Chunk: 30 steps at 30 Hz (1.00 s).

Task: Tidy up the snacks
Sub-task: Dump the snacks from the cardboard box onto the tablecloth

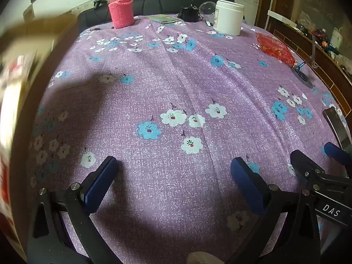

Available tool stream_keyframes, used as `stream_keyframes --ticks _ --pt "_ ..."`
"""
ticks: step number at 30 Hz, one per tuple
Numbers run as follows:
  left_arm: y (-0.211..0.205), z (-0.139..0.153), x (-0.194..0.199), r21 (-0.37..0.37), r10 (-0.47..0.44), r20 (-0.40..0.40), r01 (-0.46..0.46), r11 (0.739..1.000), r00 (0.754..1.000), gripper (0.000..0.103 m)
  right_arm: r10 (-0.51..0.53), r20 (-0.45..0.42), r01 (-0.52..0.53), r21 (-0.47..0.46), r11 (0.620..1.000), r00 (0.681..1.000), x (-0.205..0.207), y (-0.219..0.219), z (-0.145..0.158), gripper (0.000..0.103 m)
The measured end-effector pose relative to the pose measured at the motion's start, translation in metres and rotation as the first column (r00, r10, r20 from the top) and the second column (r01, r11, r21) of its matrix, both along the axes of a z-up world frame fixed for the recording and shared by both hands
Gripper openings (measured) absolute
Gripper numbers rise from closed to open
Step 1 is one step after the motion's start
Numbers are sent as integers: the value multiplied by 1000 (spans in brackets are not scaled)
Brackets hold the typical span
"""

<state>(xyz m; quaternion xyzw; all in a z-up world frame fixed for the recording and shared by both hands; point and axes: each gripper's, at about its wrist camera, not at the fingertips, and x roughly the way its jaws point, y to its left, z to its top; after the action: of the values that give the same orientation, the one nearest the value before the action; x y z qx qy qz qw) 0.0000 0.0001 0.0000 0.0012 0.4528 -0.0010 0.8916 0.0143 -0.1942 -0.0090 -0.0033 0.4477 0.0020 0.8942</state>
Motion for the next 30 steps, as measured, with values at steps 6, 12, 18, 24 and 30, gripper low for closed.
stream_keyframes --ticks 6,12,18,24,30 --pt "0 0 0 1 0 -1 0 1000 1000 103 0 0 0 1 1000 1000 0 0 0 103" --pt "0 0 0 0 0 -1 0 1000 1000 103 0 0 0 1 1000 1000 0 0 0 103" --pt "0 0 0 0 0 -1 0 1000 1000 103 0 0 0 1 1000 1000 0 -1 0 103" --pt "0 0 0 0 0 -1 0 1000 1000 103 0 0 0 1 1000 1000 0 -1 0 103" --pt "-2 2 3 0 0 -1 0 1000 1000 103 0 0 0 1 1000 1000 1 -1 0 103"
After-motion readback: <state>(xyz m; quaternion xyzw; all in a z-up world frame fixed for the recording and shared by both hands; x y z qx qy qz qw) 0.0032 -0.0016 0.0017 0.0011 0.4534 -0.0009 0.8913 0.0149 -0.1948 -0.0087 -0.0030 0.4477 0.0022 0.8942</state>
